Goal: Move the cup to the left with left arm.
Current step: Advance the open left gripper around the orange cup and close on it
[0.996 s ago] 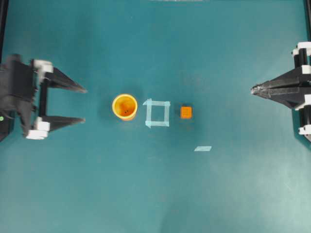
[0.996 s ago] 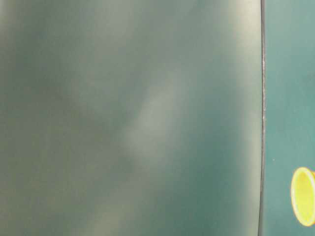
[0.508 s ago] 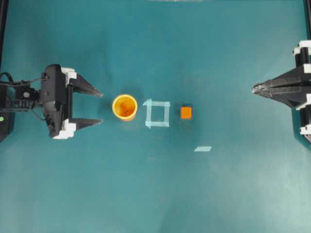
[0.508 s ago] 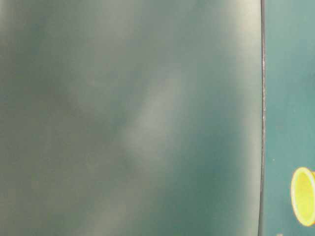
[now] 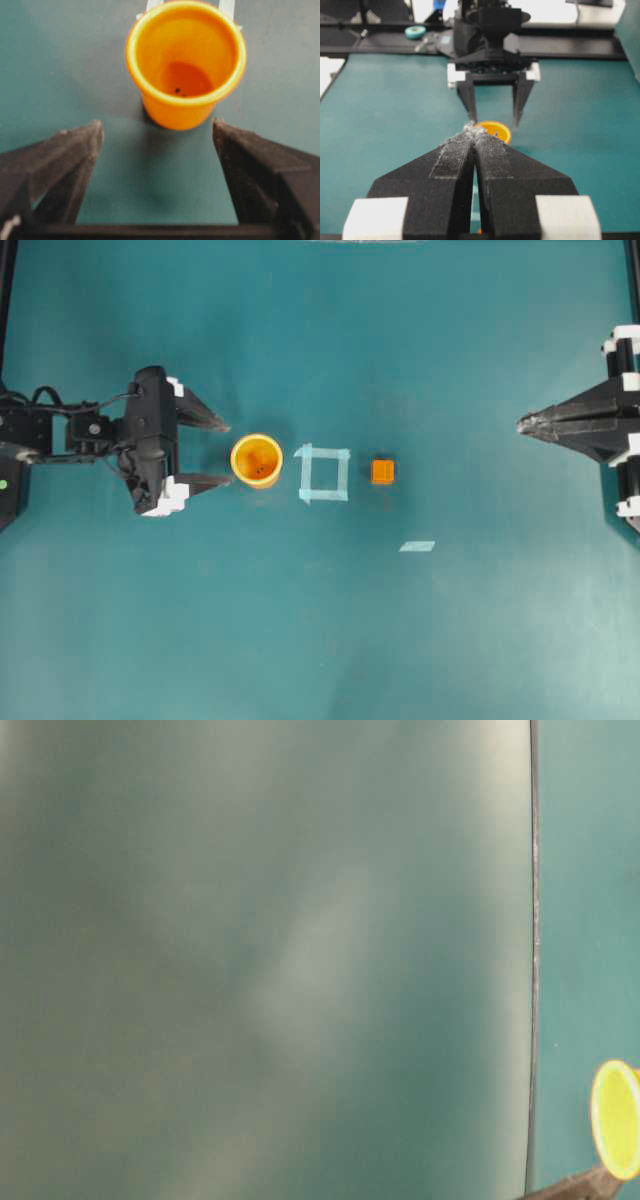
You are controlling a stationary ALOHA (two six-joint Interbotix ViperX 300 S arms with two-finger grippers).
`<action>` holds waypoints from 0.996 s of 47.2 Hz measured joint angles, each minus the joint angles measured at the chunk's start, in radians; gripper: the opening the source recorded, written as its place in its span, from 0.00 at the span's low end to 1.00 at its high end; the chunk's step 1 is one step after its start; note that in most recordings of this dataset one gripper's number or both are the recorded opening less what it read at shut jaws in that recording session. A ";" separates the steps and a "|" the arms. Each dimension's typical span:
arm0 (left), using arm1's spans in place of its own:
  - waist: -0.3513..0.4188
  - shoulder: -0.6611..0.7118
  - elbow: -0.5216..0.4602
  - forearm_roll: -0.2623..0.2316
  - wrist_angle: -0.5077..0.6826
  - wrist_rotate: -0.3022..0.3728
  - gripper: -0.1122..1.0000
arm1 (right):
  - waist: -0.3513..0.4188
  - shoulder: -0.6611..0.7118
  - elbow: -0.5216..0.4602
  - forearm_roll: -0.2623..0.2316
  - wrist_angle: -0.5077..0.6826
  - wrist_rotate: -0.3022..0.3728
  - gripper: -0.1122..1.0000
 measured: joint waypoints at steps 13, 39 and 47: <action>-0.020 0.052 -0.041 0.000 0.008 -0.012 0.88 | 0.000 -0.002 -0.002 0.000 0.025 0.000 0.10; -0.026 0.115 -0.120 0.000 0.014 -0.014 0.88 | 0.000 0.000 -0.002 0.000 0.037 0.000 0.10; -0.026 0.146 -0.143 0.000 0.014 -0.014 0.88 | 0.000 -0.002 -0.002 0.000 0.037 0.000 0.10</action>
